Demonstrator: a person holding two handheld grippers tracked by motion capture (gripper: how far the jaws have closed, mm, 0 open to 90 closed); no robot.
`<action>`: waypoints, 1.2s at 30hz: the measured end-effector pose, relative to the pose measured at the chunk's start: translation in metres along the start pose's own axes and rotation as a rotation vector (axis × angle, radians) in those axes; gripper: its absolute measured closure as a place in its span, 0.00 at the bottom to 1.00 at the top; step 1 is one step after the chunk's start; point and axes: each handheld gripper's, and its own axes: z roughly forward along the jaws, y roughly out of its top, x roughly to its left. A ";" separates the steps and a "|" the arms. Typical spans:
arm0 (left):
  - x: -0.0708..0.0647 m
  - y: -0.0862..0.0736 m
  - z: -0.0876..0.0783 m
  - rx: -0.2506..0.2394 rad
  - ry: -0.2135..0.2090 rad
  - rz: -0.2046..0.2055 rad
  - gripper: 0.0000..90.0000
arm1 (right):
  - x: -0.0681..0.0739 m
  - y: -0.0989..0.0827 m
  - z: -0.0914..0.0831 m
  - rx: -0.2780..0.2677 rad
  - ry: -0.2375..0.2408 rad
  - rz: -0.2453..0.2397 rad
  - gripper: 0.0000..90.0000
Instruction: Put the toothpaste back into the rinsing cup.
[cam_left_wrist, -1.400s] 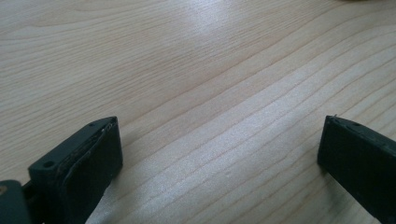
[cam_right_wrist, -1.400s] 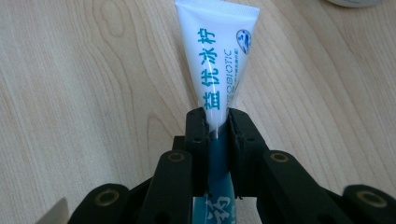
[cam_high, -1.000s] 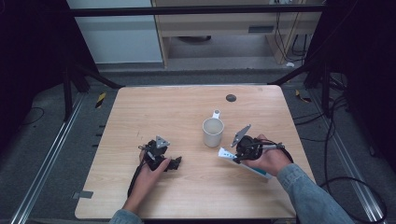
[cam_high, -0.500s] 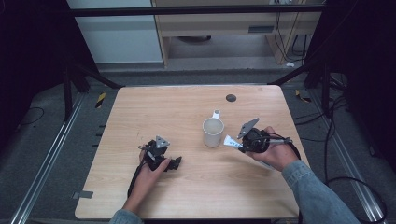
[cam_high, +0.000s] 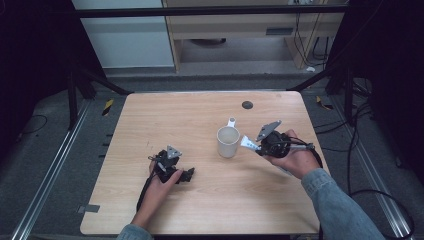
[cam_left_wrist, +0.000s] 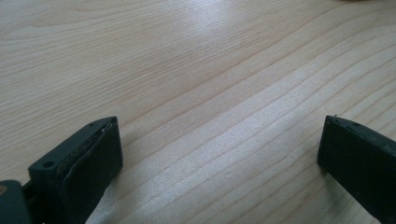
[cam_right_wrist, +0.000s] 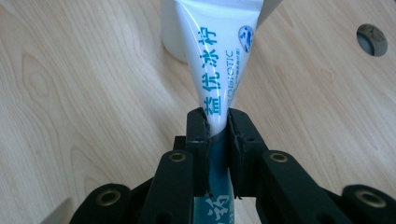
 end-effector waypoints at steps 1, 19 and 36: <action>0.000 0.000 0.000 0.000 0.000 0.000 0.00 | -0.001 0.002 -0.001 -0.009 0.004 0.006 0.89; 0.000 0.000 0.000 0.002 0.000 0.002 0.00 | -0.009 0.018 -0.020 -0.083 -0.038 0.021 0.89; 0.000 0.000 0.000 0.002 0.000 0.005 0.00 | -0.016 0.042 -0.034 -0.189 -0.049 0.052 0.89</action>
